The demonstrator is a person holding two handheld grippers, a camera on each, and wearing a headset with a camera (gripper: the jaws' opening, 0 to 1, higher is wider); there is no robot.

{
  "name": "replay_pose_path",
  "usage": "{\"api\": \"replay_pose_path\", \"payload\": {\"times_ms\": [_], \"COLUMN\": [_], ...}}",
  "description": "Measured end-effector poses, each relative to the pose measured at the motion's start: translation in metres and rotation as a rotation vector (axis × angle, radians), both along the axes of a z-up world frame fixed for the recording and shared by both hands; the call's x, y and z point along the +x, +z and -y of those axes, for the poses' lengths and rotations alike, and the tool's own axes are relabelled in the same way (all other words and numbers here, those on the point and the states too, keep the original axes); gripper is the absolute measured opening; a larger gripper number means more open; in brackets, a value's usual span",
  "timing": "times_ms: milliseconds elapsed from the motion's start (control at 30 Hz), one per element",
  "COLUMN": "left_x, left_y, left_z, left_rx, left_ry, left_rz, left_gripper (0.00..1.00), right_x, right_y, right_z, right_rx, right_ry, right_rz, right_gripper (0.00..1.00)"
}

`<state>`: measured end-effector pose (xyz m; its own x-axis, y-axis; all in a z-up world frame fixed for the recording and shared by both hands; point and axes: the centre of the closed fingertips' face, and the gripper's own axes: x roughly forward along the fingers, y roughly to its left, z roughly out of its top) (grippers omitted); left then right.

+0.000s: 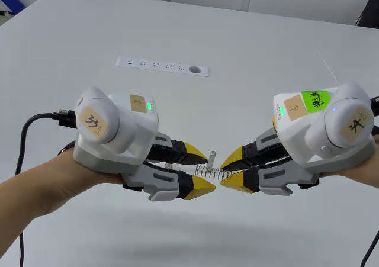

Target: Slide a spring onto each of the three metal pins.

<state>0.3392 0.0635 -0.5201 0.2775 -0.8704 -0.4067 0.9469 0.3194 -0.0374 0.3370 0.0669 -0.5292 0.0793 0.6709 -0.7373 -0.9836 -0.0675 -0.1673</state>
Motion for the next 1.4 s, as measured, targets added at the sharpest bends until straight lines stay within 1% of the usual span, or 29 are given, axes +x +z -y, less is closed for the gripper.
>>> {"api": "replay_pose_path", "payload": {"times_ms": [100, 133, 200, 267, 400, 500, 533, 567, 633, 700, 800, 867, 933, 1000, 1100, 1167, 1200, 1267, 1300, 1333, 1367, 1400], "left_x": [0.000, 0.000, -0.002, -0.005, -0.009, -0.011, -0.011, -0.013, -0.013, -0.014, -0.016, -0.016, -0.018, -0.018, -0.018, -0.018, -0.018, -0.017, -0.017, -0.017, -0.017, -0.017], "left_y": [-0.001, -0.002, -0.004, -0.007, -0.010, -0.013, -0.014, -0.015, -0.016, -0.016, -0.017, -0.017, -0.017, -0.017, -0.015, -0.014, -0.014, -0.013, -0.013, -0.012, -0.012, -0.012], "left_z": [-0.001, -0.002, -0.003, -0.004, -0.005, -0.006, -0.007, -0.007, -0.008, -0.008, -0.009, -0.010, -0.009, -0.010, -0.010, -0.010, -0.010, -0.011, -0.011, -0.011, -0.011, -0.011], "left_rx": [0.007, 0.013, 0.021, 0.043, 0.058, 0.071, 0.076, 0.078, 0.081, 0.080, 0.082, 0.086, 0.082, 0.083, 0.077, 0.072, 0.070, 0.065, 0.063, 0.061, 0.062, 0.058], "left_ry": [0.001, -0.001, -0.010, -0.029, -0.040, -0.052, -0.049, -0.054, -0.057, -0.064, -0.073, -0.076, -0.085, -0.088, -0.088, -0.086, -0.085, -0.083, -0.080, -0.078, -0.080, -0.082], "left_rz": [0.001, -0.004, -0.003, 0.000, -0.003, -0.009, -0.014, -0.027, -0.025, -0.023, -0.030, -0.024, -0.029, -0.026, -0.024, -0.022, -0.021, -0.022, -0.021, -0.021, -0.021, -0.022], "left_gripper": [0.19, 0.18, 0.17, 0.14, 0.12, 0.11, 0.11, 0.11, 0.11, 0.10, 0.10, 0.10, 0.10, 0.10, 0.10, 0.10, 0.10, 0.10, 0.10, 0.10, 0.10, 0.10], "right_x": [-0.003, -0.004, -0.004, -0.005, -0.010, -0.012, -0.012, -0.013, -0.013, -0.014, -0.014, -0.014, -0.016, -0.016, -0.011, -0.010, -0.009, -0.011, -0.013, -0.014, -0.014, -0.014], "right_y": [0.000, 0.000, 0.000, 0.000, -0.002, -0.002, -0.002, -0.003, -0.004, -0.005, -0.004, -0.004, -0.005, -0.006, -0.010, -0.012, -0.012, -0.010, -0.008, -0.006, -0.005, -0.005], "right_z": [-0.001, -0.001, -0.002, -0.003, -0.004, -0.005, -0.006, -0.006, -0.007, -0.007, -0.009, -0.009, -0.009, -0.008, -0.004, -0.003, -0.003, -0.004, -0.007, -0.008, -0.008, -0.007], "right_rx": [-0.001, -0.004, -0.008, -0.012, -0.029, -0.027, -0.024, -0.025, -0.030, -0.030, -0.012, -0.008, -0.013, -0.017, -0.034, -0.036, -0.031, -0.012, 0.012, 0.024, 0.029, 0.026], "right_ry": [0.009, 0.014, 0.021, 0.028, 0.051, 0.054, 0.050, 0.047, 0.053, 0.051, 0.030, 0.027, 0.036, 0.039, 0.018, 0.015, 0.012, 0.011, 0.011, 0.009, 0.007, 0.005], "right_rz": [-0.004, -0.006, -0.002, -0.002, -0.005, -0.019, -0.022, -0.038, -0.032, -0.038, -0.070, -0.074, -0.078, -0.076, -0.066, -0.075, -0.077, -0.096, -0.108, -0.118, -0.127, -0.125], "right_gripper": [0.11, 0.11, 0.11, 0.11, 0.11, 0.11, 0.11, 0.11, 0.12, 0.12, 0.12, 0.12, 0.12, 0.12, 0.17, 0.17, 0.17, 0.15, 0.14, 0.12, 0.12, 0.12]}}
